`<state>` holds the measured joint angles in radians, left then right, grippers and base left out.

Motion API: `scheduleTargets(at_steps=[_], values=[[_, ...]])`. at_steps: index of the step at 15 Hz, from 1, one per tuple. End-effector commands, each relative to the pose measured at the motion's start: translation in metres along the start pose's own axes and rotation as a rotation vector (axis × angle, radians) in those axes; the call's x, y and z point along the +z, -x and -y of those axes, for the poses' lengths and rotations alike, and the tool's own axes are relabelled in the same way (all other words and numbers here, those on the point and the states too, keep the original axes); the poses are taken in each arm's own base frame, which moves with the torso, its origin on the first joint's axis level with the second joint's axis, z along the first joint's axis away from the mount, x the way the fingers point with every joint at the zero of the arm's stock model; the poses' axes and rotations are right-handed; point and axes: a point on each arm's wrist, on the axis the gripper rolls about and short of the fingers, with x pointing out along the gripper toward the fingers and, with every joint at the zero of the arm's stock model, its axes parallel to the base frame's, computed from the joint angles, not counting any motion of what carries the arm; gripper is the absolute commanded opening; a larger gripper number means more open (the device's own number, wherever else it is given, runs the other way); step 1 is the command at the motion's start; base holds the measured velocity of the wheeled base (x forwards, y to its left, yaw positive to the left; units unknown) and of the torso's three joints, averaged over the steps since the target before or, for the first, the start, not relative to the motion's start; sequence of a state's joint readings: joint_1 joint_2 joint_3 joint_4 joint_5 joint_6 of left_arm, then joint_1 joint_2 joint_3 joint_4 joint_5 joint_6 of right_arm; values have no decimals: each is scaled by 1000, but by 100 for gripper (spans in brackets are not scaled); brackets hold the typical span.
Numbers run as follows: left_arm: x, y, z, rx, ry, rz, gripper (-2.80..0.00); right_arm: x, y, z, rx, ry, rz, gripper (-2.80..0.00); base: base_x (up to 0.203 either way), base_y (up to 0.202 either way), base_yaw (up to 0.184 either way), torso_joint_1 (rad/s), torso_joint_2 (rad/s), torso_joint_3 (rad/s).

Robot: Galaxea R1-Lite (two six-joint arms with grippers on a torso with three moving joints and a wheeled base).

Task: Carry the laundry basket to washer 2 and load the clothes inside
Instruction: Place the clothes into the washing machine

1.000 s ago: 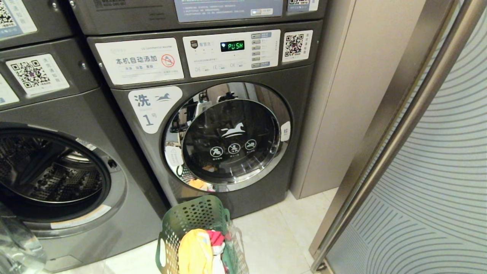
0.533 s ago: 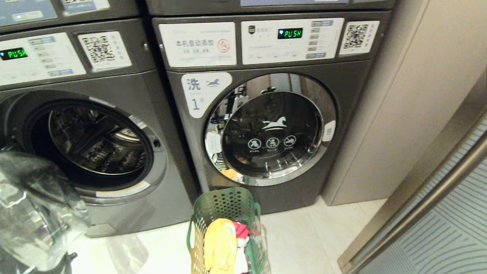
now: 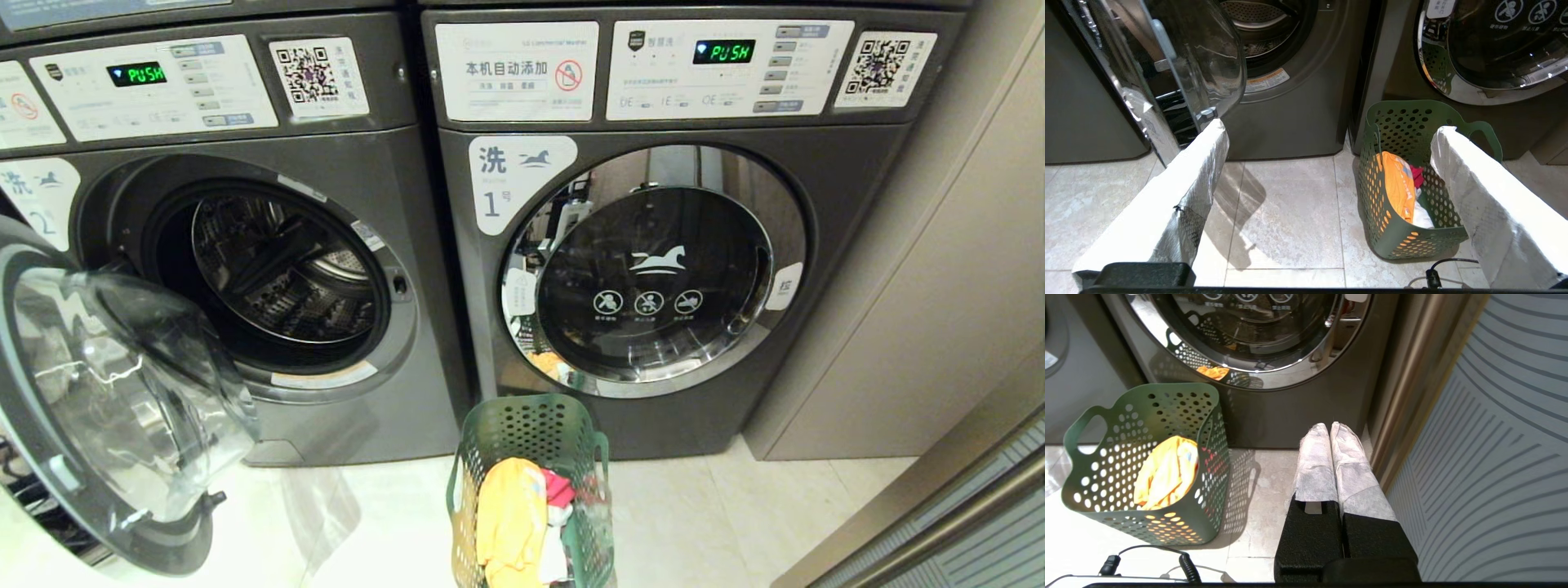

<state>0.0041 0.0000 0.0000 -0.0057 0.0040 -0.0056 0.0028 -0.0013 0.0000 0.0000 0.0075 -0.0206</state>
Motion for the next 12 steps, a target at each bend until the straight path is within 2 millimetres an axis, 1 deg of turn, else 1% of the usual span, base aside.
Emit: scheduleTargets(at_steps=[1,12], values=[[0,0,0,1,1,-1,0,0,0,0,0,1,-3,-280,0,0,0,0,0,0],[0,0,0,1,1,-1,0,0,0,0,0,1,-3,-280,0,0,0,0,0,0]])
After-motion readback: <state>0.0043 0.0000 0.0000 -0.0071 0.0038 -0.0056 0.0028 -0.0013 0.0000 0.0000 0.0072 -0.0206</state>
